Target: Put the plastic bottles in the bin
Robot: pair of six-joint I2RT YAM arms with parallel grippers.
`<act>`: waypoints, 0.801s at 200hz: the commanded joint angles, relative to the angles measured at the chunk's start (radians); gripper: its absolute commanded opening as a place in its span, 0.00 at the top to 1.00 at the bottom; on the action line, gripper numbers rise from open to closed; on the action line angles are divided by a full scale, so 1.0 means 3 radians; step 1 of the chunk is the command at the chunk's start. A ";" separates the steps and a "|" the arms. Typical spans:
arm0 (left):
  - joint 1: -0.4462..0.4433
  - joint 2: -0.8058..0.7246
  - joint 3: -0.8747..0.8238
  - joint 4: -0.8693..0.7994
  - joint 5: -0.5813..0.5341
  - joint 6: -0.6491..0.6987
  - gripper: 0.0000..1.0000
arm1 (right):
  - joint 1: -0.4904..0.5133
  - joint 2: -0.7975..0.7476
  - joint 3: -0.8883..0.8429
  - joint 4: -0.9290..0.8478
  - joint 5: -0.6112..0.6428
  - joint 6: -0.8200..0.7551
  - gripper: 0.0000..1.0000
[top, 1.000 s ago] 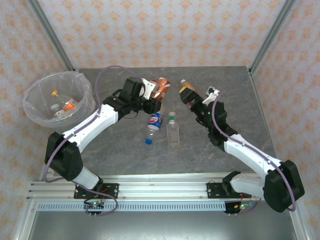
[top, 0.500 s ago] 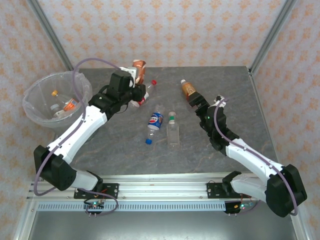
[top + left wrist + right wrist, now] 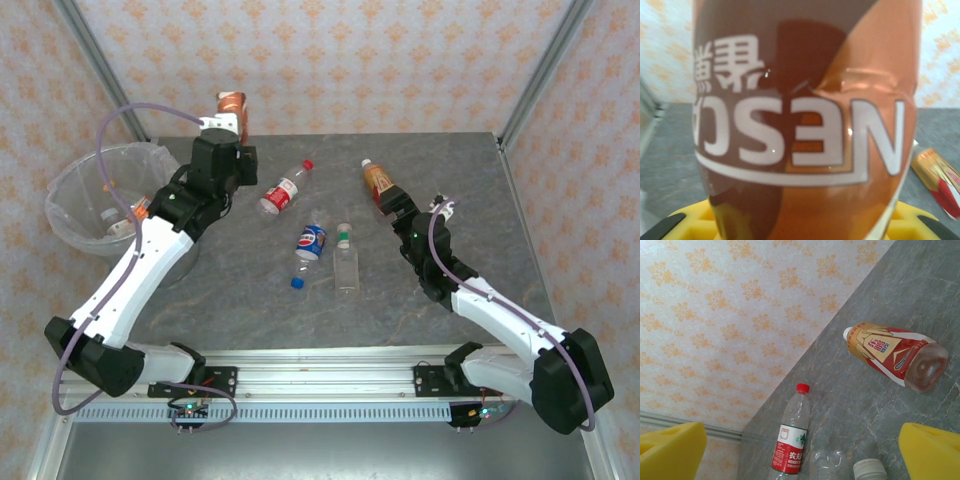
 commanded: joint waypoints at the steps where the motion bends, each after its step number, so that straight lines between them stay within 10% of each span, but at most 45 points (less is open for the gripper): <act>1: 0.0083 -0.0129 0.0140 -0.0133 -0.0582 0.0146 0.66 | -0.0009 0.0011 -0.0017 -0.0032 0.0146 0.0051 0.01; 64: 0.0432 -0.0259 0.0043 -0.0002 -0.1458 0.0050 0.66 | -0.0009 0.0169 0.0102 -0.0038 0.0016 0.0021 0.01; 160: 0.1460 -0.0410 -0.0485 -0.0107 -0.1002 -0.0541 0.64 | -0.0009 0.0328 0.0244 -0.0144 -0.0165 0.0015 0.01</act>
